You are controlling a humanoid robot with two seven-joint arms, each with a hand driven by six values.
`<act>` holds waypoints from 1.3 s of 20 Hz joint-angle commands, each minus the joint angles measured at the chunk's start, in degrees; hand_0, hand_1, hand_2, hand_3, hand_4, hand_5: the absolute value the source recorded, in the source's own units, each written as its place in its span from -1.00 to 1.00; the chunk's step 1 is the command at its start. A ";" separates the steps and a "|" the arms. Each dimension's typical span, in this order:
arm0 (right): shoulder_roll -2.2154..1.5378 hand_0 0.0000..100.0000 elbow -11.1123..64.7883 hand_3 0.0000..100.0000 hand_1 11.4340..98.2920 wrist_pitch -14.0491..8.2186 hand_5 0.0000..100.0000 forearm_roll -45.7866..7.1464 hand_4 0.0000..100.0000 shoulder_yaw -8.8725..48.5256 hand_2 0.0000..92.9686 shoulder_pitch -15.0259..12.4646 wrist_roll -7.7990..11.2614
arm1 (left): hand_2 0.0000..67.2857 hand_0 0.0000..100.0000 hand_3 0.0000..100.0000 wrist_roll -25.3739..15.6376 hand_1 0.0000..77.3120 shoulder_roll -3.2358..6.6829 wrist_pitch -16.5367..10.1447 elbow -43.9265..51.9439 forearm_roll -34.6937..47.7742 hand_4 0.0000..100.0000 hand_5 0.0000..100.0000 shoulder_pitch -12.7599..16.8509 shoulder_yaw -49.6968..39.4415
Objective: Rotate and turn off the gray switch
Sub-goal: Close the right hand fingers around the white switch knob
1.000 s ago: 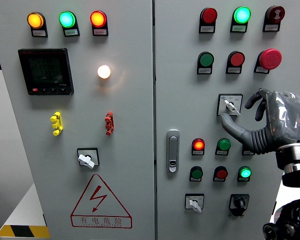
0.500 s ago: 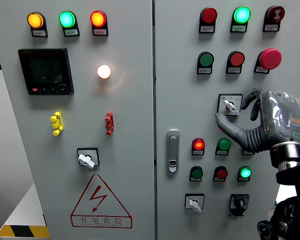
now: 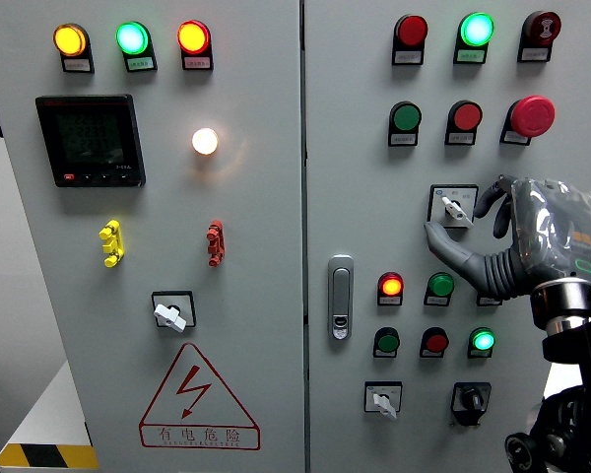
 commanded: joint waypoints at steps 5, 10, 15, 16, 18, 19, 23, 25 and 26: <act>0.03 -1.00 -0.54 0.78 -0.39 -0.03 0.88 -0.01 1.00 0.03 0.39 -0.05 0.00 | -0.61 -1.00 -0.63 -0.01 -1.00 -0.03 0.00 0.00 -0.02 -0.81 -0.76 0.00 0.00; 0.03 -1.00 -0.63 0.80 -0.40 -0.03 0.88 -0.01 1.00 0.03 0.39 -0.05 0.00 | -0.61 -1.00 -0.63 -0.01 -1.00 0.06 0.00 0.00 0.06 -0.81 -0.77 0.00 0.00; -0.06 -1.00 -1.07 0.80 -0.40 -0.03 0.89 -0.01 1.00 -0.06 0.41 -0.05 0.00 | -0.61 -1.00 -0.63 -0.01 -1.00 0.06 0.00 0.00 -0.02 -0.81 -0.76 0.00 0.00; 0.03 -1.00 -1.16 0.80 -0.40 0.06 0.90 -0.01 1.00 -0.06 0.41 -0.05 0.00 | -0.61 -1.00 -0.63 -0.01 -1.00 -0.03 0.00 0.00 -0.02 -0.81 -0.76 0.00 0.00; 0.03 -1.00 -1.42 0.80 -0.40 0.06 0.90 -0.01 1.00 -0.06 0.42 0.12 0.00 | -0.61 -1.00 -0.63 -0.01 -1.00 -0.03 0.00 0.00 -0.02 -0.81 -0.76 0.00 0.00; 0.03 -1.00 -1.51 0.80 -0.40 0.06 0.90 -0.01 1.00 -0.06 0.43 0.21 0.00 | -0.61 -1.00 -0.63 -0.01 -1.00 -0.03 0.00 0.00 -0.02 -0.81 -0.76 0.00 0.00; -0.06 -1.00 -1.60 0.81 -0.41 0.15 0.90 -0.01 1.00 -0.15 0.44 0.30 -0.09 | -0.61 -1.00 -0.63 -0.01 -1.00 0.06 0.00 0.00 -0.02 -0.81 -0.76 0.00 0.00; -0.06 -1.00 -1.60 0.82 -0.42 0.15 0.90 -0.01 1.00 -0.15 0.45 0.56 -0.09 | -0.61 -1.00 -0.63 -0.01 -1.00 0.06 0.00 0.00 -0.02 -0.81 -0.77 0.00 0.00; -0.06 -1.00 -1.68 0.82 -0.42 0.15 0.90 -0.01 1.00 -0.15 0.45 0.74 -0.09 | -0.61 -1.00 -0.63 -0.01 -1.00 -0.03 0.00 0.00 -0.02 -0.81 -0.77 0.00 0.00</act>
